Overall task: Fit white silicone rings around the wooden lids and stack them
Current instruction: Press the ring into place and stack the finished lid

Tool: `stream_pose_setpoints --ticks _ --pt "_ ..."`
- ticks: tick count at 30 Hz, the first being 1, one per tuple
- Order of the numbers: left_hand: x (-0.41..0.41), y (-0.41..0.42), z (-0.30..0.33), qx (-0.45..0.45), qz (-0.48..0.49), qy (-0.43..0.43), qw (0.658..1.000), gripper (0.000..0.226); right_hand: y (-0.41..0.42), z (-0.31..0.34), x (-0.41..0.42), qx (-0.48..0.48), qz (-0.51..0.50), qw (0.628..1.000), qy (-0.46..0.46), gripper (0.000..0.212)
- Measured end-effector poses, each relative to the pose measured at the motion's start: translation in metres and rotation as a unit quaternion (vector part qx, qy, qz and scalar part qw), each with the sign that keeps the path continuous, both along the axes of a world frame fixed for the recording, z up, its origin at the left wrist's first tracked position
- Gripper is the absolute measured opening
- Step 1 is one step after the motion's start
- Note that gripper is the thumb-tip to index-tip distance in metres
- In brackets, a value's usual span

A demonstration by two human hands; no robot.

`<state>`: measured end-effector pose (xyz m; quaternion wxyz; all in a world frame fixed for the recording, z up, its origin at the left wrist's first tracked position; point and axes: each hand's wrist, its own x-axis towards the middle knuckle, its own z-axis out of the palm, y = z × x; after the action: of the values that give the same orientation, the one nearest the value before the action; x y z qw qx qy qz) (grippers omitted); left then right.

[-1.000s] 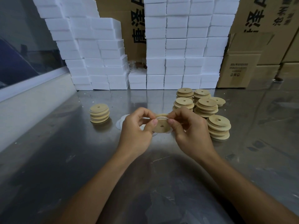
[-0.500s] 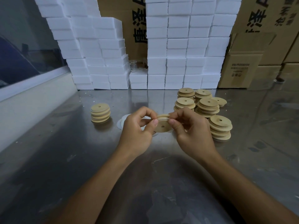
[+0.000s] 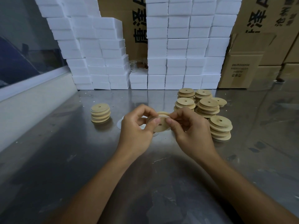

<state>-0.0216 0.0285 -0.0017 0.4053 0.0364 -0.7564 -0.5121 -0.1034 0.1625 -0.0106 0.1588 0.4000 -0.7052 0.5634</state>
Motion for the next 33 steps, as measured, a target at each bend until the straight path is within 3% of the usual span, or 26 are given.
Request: stream_pose_setpoints --ticks 7,13,18,23,26,29,33 --pt "0.000 -0.003 0.001 0.054 -0.026 -0.015 0.998 0.020 0.008 0.009 -0.008 -0.035 0.098 0.984 -0.146 0.007" --pt "0.000 -0.004 -0.002 0.130 -0.039 -0.024 0.990 0.027 0.006 0.007 -0.008 -0.017 0.118 0.982 -0.145 0.004" --pt "0.002 -0.002 0.000 0.123 -0.035 -0.034 0.991 0.027 0.006 0.006 -0.008 -0.012 0.109 0.983 -0.148 0.006" --pt "0.004 -0.004 0.010 0.269 -0.063 -0.009 0.961 0.021 0.005 0.002 -0.005 0.009 0.083 0.989 -0.123 0.003" --pt "0.005 -0.005 0.013 0.303 -0.083 -0.017 0.949 0.017 0.002 0.001 -0.001 -0.014 0.091 0.988 -0.124 0.005" --pt "0.006 -0.003 0.012 0.276 -0.072 -0.042 0.957 0.015 0.000 0.001 0.000 -0.045 0.079 0.987 -0.133 0.012" --pt "0.004 -0.003 0.005 0.103 -0.022 -0.067 0.992 0.015 0.000 0.000 -0.001 -0.022 0.060 0.995 -0.073 0.012"
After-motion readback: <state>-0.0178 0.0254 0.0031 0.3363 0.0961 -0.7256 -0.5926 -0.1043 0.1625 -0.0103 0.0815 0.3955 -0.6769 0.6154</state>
